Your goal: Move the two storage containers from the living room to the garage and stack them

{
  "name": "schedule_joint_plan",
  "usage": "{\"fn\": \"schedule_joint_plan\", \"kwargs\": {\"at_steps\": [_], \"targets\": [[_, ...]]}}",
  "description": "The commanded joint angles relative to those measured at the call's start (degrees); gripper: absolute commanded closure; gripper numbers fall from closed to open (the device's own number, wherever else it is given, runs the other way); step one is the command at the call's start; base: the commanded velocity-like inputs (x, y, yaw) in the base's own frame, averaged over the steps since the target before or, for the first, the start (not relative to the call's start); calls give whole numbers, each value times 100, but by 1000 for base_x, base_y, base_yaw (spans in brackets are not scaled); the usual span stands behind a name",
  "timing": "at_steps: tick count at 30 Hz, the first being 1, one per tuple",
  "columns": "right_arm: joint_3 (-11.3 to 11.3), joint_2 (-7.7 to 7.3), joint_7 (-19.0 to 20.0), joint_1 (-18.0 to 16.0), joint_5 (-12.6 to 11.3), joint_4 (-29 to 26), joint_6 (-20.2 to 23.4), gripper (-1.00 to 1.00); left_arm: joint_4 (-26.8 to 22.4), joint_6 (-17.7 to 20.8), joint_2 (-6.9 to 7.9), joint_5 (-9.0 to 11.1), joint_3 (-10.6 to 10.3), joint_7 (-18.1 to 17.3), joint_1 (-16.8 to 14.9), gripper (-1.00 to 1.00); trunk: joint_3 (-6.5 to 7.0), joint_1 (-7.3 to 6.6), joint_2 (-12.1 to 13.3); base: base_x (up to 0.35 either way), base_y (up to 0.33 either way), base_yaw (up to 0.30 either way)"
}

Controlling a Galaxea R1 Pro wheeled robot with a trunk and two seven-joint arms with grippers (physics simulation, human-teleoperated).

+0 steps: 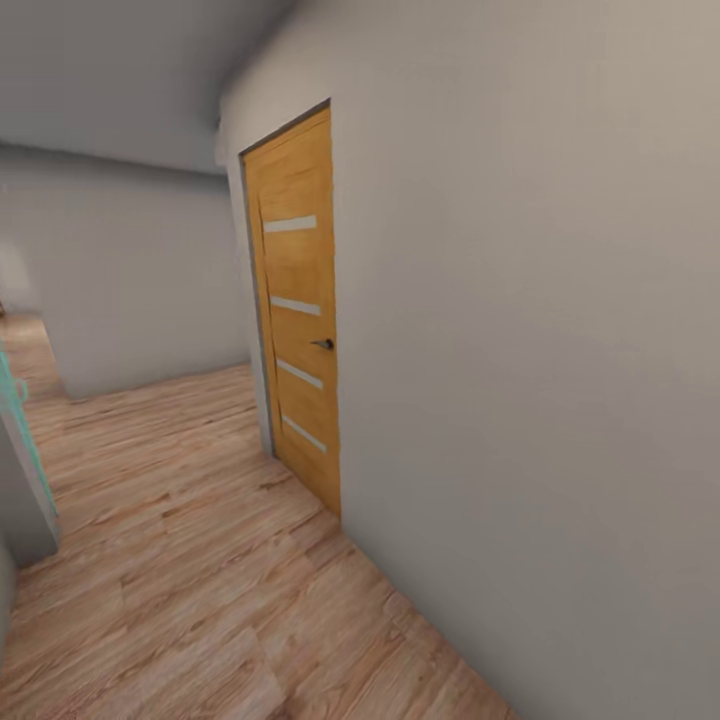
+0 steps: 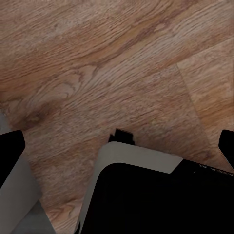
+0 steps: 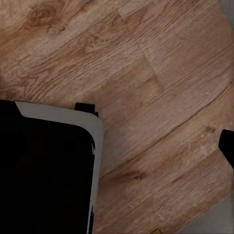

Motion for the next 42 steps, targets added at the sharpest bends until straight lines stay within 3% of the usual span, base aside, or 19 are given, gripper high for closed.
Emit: {"fn": "schedule_joint_plan", "kwargs": {"at_steps": [1, 42], "targets": [[44, 2, -7, -4, -28, 11, -24, -100, 6, -19, -1, 7, 26, 5, -6, -100, -8, 3, -5, 258, 0, 269], [44, 2, -7, -4, -37, 11, -25, -100, 6, -19, 2, 7, 26, 14, -6, -100, -8, 3, -5, 301, 0, 269]]}}
